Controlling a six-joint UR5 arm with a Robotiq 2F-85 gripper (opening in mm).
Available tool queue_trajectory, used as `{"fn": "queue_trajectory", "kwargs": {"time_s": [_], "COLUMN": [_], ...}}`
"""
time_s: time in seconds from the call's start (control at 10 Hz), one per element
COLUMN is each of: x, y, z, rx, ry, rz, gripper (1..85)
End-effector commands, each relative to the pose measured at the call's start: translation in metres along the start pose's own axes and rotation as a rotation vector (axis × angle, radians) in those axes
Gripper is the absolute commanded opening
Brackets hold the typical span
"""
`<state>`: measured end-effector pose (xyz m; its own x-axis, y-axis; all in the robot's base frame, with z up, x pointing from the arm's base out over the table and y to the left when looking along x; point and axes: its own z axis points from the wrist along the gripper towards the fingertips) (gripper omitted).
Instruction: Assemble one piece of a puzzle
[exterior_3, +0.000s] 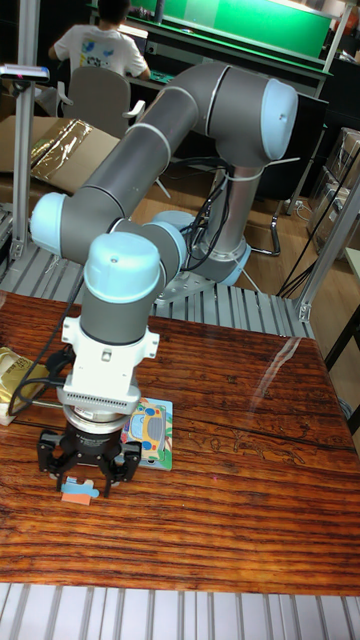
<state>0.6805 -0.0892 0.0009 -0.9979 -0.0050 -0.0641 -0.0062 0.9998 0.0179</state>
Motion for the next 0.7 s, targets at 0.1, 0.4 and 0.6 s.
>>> {"fn": "queue_trajectory", "kwargs": {"time_s": [0.1, 0.4, 0.6], "x": [0.0066, 0.0061, 0.0050], "y": [-0.0060, -0.0034, -0.0023], "z": [0.0025, 0.0039, 0.0042], "rx": [-0.010, -0.027, -0.030], "ry": [0.017, 0.011, 0.007], "rz": [0.007, -0.003, -0.006], "gripper": [65.7, 72.0, 72.0]}}
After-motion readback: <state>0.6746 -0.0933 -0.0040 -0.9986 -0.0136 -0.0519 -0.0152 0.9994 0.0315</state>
